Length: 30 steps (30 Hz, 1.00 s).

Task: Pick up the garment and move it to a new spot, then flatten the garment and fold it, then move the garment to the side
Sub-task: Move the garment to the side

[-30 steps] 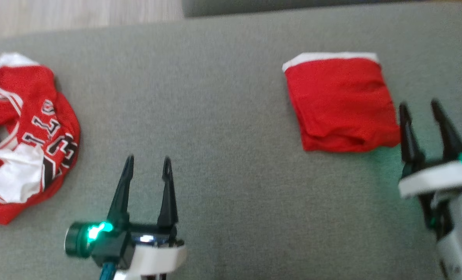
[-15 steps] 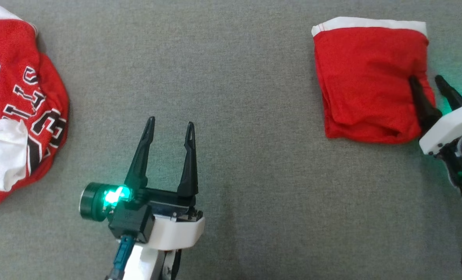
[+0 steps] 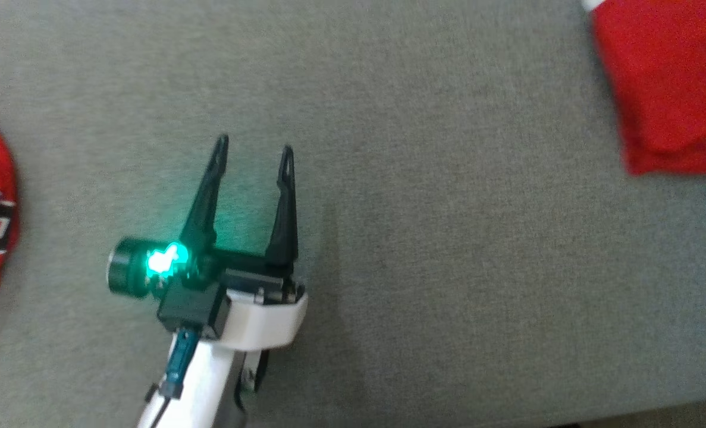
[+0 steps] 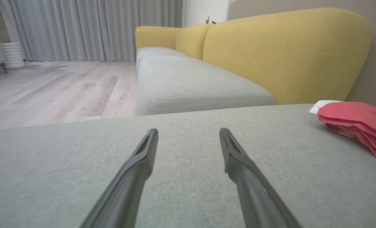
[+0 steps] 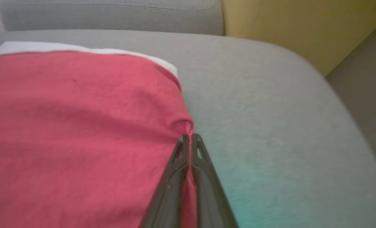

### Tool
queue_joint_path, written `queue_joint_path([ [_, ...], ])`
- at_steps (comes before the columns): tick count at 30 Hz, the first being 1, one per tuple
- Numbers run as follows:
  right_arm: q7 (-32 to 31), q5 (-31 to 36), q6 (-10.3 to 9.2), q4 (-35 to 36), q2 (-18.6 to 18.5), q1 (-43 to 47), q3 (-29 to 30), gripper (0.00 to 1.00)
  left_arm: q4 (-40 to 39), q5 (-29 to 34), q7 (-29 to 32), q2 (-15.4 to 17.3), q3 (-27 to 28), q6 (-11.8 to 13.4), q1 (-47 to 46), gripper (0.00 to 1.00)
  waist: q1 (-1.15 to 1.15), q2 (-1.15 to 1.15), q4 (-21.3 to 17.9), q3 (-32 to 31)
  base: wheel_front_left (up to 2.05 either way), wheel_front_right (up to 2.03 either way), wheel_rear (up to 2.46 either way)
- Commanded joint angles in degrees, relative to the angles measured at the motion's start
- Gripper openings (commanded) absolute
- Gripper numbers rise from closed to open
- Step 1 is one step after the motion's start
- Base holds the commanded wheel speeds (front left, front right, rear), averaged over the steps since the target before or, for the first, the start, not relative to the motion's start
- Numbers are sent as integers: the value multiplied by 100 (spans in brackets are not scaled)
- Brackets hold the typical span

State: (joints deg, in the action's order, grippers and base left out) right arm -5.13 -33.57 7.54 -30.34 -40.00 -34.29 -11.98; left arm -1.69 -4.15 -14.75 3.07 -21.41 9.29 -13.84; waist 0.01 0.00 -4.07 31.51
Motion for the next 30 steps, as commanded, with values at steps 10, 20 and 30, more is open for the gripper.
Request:
queue_joint_path([
  [10,130,1065,-5,-142,-1157,-439,1078,46,-199,218,-25,63,388,-99,-662,100,-1,0,-500,972,0,0,0],
  [20,1041,2271,-5,19,157,-358,1800,100,-7,90,-25,30,399,-99,-653,100,-1,0,-283,367,0,0,0],
  [30,1660,1587,-5,320,2009,859,673,100,469,-351,-25,-10,632,-94,-5,100,-1,0,47,-1343,0,0,0],
])
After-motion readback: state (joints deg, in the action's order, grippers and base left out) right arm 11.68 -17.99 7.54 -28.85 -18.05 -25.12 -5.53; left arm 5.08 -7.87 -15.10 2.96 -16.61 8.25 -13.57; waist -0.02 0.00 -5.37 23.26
